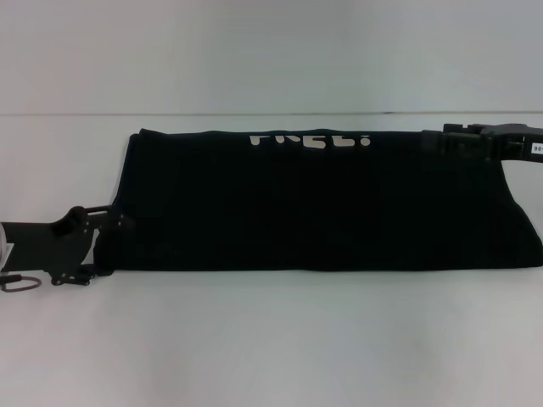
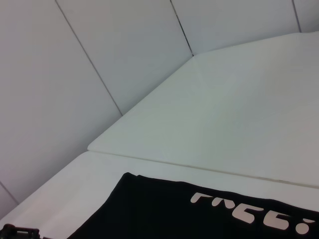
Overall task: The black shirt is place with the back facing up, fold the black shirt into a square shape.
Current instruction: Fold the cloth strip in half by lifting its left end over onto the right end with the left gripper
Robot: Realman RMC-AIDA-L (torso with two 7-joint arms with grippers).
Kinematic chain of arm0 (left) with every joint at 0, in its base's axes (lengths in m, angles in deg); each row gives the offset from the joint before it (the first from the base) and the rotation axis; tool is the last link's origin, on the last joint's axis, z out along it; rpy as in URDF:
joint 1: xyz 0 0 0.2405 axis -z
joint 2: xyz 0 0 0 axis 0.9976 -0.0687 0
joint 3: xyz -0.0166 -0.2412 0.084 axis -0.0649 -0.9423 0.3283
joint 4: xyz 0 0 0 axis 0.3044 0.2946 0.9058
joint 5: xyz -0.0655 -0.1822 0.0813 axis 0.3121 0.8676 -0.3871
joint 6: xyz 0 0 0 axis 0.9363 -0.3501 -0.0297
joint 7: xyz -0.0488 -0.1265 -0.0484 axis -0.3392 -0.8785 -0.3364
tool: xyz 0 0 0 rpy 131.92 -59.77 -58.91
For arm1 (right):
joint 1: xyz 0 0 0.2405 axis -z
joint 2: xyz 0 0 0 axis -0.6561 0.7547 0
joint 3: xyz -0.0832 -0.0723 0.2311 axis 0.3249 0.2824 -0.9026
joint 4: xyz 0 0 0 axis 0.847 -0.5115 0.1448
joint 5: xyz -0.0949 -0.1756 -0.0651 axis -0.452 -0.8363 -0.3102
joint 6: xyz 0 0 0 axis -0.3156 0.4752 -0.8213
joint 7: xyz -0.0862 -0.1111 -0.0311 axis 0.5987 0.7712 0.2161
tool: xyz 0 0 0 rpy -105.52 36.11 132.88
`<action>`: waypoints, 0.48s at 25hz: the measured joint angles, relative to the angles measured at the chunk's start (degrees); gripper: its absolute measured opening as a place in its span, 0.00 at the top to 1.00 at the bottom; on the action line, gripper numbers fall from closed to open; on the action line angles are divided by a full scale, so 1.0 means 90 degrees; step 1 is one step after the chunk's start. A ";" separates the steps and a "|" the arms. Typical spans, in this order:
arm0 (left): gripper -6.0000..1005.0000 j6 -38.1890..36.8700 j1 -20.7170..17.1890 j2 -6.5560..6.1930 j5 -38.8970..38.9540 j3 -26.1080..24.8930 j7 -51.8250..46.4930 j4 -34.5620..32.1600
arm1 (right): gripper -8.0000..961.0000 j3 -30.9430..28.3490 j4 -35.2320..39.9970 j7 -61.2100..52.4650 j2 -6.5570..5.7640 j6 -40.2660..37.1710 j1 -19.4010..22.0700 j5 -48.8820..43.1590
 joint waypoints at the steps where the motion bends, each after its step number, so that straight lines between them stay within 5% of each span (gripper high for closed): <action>1: 0.07 0.0001 0.0008 0.0000 -0.0047 0.0024 0.0040 -0.0005 | 0.29 0.0000 0.0000 -0.0003 0.0000 -0.0001 0.0000 0.0000; 6: 0.16 -0.0034 0.0004 -0.0017 -0.0071 -0.0091 0.0412 -0.0008 | 0.29 0.0000 0.0000 -0.0007 0.0000 -0.0024 0.0008 0.0000; 12: 0.38 0.0044 -0.0022 -0.0020 -0.0105 -0.0077 0.0425 -0.0017 | 0.30 0.0000 0.0000 -0.0008 0.0000 -0.0031 0.0015 -0.0001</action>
